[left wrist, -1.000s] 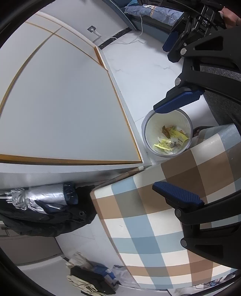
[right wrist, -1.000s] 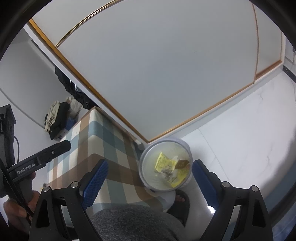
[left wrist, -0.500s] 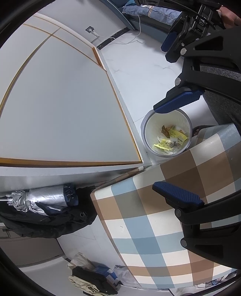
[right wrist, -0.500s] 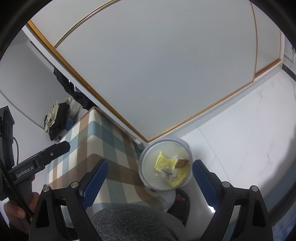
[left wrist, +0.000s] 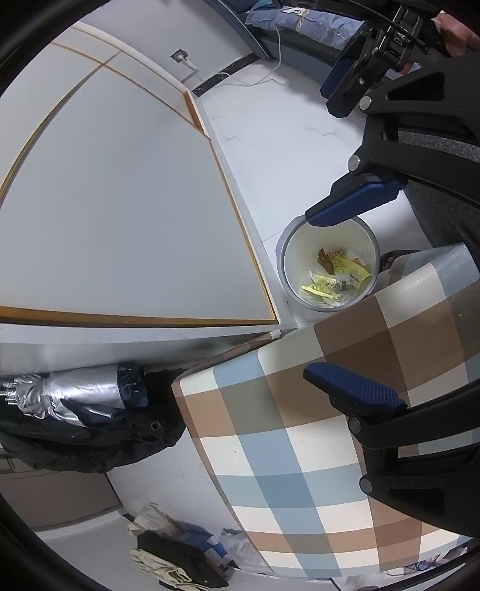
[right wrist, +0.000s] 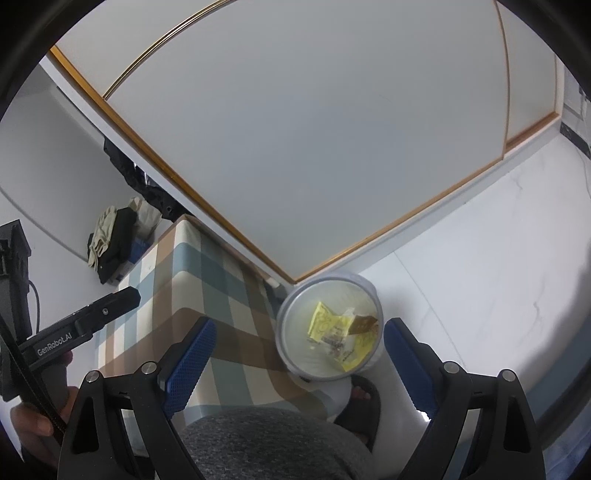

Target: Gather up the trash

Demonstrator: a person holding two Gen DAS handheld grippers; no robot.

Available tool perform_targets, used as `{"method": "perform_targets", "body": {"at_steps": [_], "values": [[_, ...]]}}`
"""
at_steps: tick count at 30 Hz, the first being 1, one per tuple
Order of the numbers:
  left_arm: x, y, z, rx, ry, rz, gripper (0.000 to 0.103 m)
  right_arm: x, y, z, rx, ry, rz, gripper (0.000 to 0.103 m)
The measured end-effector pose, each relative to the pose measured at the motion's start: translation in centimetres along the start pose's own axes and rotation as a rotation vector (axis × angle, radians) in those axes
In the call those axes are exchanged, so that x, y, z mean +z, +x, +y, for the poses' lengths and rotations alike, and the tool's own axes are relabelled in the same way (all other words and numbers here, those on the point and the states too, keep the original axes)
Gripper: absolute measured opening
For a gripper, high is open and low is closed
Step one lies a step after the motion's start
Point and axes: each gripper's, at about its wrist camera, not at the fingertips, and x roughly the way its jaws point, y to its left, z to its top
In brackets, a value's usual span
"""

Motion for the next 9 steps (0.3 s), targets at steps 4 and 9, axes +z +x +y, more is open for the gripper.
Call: {"method": "perform_targets", "body": {"at_steps": [4,9], "values": [[-0.04,-0.2,-0.01,-0.009,-0.007,-0.005,0.073,-0.09,0.12,-0.23,-0.003,0.012,-0.008,0.093],[-0.02,-0.13,-0.08,0.006,-0.001,-0.016,0.073,-0.22,0.18,-0.38,-0.013,0.019,-0.009,0.093]]}}
